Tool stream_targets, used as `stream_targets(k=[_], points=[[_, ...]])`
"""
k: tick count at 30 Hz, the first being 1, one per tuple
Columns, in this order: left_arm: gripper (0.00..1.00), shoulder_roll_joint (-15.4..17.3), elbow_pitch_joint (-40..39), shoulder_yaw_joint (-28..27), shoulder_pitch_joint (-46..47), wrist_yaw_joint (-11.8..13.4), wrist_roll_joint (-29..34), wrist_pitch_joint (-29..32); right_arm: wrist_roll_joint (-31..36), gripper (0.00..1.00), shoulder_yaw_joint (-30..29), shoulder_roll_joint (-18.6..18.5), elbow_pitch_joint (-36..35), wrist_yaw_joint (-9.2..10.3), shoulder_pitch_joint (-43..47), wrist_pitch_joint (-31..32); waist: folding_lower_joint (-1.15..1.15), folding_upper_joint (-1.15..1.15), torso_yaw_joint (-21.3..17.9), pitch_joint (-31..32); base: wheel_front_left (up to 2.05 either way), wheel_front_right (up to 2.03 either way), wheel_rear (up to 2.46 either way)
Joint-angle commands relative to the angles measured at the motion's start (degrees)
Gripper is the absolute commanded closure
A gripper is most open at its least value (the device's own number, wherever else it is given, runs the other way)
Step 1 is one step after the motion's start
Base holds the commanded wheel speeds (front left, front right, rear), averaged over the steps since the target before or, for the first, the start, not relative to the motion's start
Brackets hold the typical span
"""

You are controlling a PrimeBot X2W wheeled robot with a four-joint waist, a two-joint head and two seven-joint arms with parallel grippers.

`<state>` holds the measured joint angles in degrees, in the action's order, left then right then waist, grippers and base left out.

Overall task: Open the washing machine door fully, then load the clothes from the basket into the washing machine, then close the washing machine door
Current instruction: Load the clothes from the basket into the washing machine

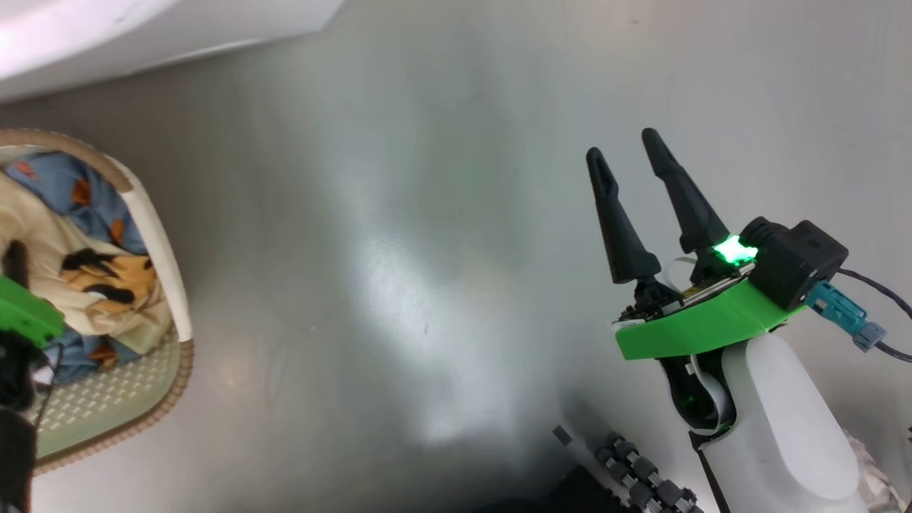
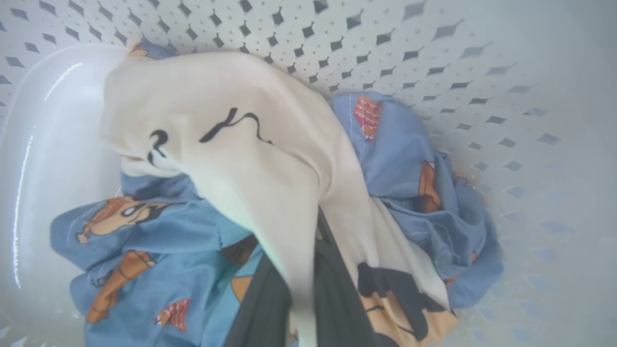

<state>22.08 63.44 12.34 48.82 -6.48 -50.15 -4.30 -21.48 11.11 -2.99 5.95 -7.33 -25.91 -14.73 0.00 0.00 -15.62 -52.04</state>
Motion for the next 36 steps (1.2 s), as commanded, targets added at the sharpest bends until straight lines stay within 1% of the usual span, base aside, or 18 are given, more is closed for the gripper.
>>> stream_targets(k=[1, 7, 12, 20, 21, 25, 26, 29, 34, 35, 36], points=[[1.0, 2.2, 0.0, -0.8, -3.1, -0.2, 0.5, -1.0, 0.5, 0.0, 0.7, 0.1, -0.9, -0.16, 2.2, -0.3, 0.0, 0.0, 1.7, 2.3, 0.0, 0.0, 0.0], [1.0, -0.2, -1.4, 0.0, -6.3, -0.9, -0.8, -6.6, 2.1, 0.0, -0.2, 0.1, -0.2, -0.16, 2.6, -0.3, 0.0, 0.0, 3.8, 6.6, 0.0, 0.0, 0.0], [1.0, -2.1, -8.0, 1.7, -10.3, -1.0, -3.5, -9.1, 3.3, 0.0, -0.9, 0.1, 0.4, -0.16, 3.3, -0.3, 0.0, 0.0, 5.5, 10.2, 0.0, 0.0, 0.0], [1.0, -2.0, -17.8, 3.1, -16.8, -1.0, -6.9, -10.6, 5.2, 0.0, -2.3, 0.1, 1.7, -0.16, 4.5, -0.3, 0.0, 0.0, 8.2, 15.7, 0.0, 0.0, 0.0], [1.0, -2.0, -20.0, 1.9, -18.1, -1.0, -6.7, -10.7, 5.6, 0.0, -2.7, 0.1, 2.0, -0.16, 4.9, -0.3, 0.0, 0.0, 8.8, 17.1, 0.0, 0.0, 0.0], [1.0, -2.7, -24.4, -1.3, -21.1, -1.0, -4.6, -10.7, 6.3, 0.0, -3.1, 0.1, 2.5, -0.16, 5.5, -0.3, 0.0, 0.0, 9.7, 19.7, 0.0, 0.0, 0.0], [1.0, -3.2, -26.5, -2.9, -22.4, -1.0, -3.1, -10.7, 6.5, 0.0, -3.2, 0.1, 2.7, -0.16, 5.8, -0.3, 0.0, 0.0, 10.2, 21.0, 0.0, 0.0, 0.0], [1.0, -4.3, -29.8, -5.1, -24.3, -1.0, -0.5, -10.7, 6.8, 0.0, -3.3, 0.1, 3.0, -0.16, 6.3, -0.3, 0.0, 0.0, 10.7, 22.9, 0.0, 0.0, 0.0], [1.0, -6.3, -35.1, -7.9, -27.6, -1.0, 3.7, -10.7, 6.8, 0.0, -3.9, 0.1, 3.2, -0.16, 7.1, -0.3, 0.0, 0.0, 11.3, 26.1, 0.0, 0.0, 0.0], [1.0, -6.3, -35.1, -7.9, -27.6, -1.0, 3.7, -10.7, 6.8, 0.0, -3.9, 0.1, 3.2, -0.16, 7.1, -0.3, 0.0, 0.0, 11.3, 26.1, 0.0, 0.0, 0.0], [1.0, -7.2, -37.1, -8.7, -28.9, -1.0, 5.2, -10.7, 7.0, 0.0, -4.0, 0.1, 3.4, -0.16, 7.4, -0.3, 0.0, 0.0, 11.5, 27.4, 0.0, 0.0, 0.0]])
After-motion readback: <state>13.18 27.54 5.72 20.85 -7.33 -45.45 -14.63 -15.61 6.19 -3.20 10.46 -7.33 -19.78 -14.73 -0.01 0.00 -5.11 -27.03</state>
